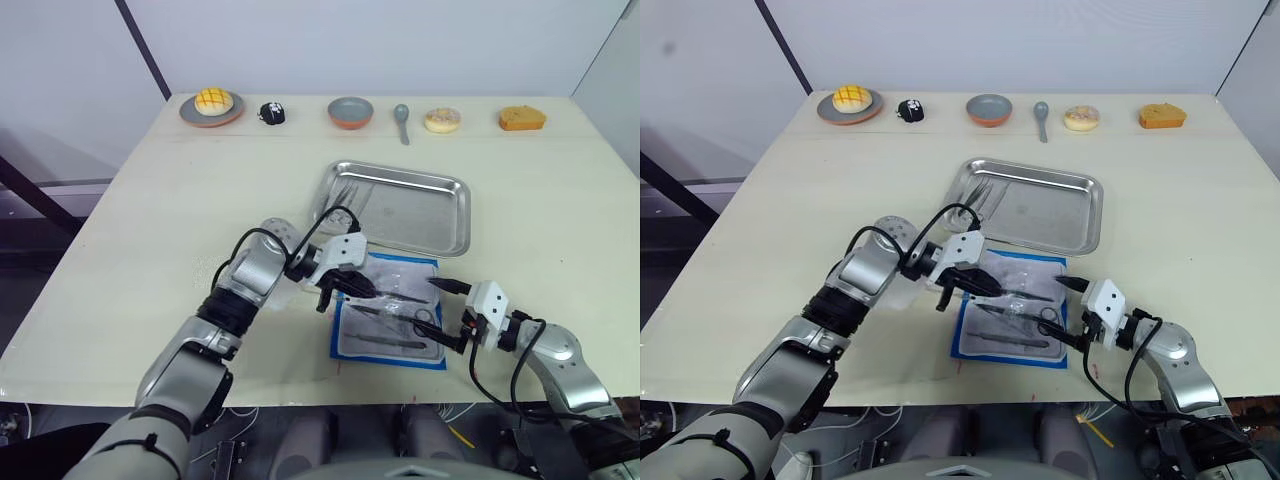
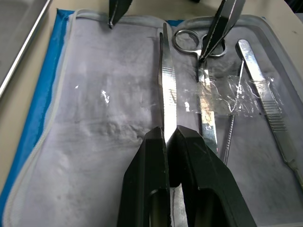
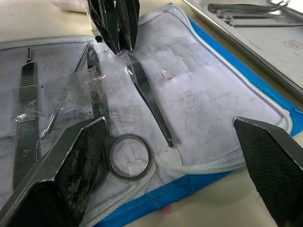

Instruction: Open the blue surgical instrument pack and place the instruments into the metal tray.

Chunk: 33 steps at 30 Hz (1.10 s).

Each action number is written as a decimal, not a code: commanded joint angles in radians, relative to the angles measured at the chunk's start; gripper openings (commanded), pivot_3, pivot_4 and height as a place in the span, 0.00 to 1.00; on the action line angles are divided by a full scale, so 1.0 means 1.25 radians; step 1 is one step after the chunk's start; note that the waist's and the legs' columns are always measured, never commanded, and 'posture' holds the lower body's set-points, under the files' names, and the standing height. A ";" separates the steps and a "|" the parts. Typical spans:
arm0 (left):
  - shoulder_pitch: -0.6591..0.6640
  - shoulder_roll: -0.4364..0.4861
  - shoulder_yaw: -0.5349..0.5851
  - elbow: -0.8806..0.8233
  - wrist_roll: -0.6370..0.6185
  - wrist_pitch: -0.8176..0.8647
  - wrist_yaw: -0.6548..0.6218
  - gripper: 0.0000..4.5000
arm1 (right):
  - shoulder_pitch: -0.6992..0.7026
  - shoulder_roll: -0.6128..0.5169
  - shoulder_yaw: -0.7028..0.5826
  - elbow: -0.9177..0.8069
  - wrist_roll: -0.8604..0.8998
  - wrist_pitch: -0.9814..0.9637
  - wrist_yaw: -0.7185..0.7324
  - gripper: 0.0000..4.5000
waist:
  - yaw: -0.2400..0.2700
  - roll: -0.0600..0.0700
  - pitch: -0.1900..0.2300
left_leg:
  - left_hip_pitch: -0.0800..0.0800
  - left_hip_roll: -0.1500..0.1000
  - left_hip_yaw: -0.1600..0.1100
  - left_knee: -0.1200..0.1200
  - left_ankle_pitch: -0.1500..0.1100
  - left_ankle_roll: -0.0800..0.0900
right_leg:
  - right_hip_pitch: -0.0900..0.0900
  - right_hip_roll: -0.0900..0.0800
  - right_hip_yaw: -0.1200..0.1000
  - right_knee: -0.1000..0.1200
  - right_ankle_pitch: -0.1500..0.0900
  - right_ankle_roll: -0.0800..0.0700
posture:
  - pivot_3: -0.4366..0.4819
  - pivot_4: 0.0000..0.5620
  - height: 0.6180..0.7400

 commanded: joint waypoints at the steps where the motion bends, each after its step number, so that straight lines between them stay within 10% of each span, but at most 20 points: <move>1: -0.022 0.018 -0.007 -0.067 -0.009 0.047 -0.016 0.01 | 0.025 -0.004 0.033 0.087 -0.080 0.036 -0.018 1.00 | 0.000 0.000 0.000 | 0.000 0.000 0.000 0.000 0.000 0.000 | 0.000 0.000 0.000 0.000 0.000 0.000 | 0.48 0.27 1.00; 33: -0.071 0.231 0.001 -0.119 -0.033 0.112 -0.109 0.01 | 0.010 0.017 0.042 0.112 -0.088 0.023 -0.023 1.00 | -0.004 0.000 0.000 | 0.000 0.001 0.000 0.000 0.000 0.000 | 0.000 0.001 0.000 0.000 0.000 0.000 | 0.48 0.27 1.00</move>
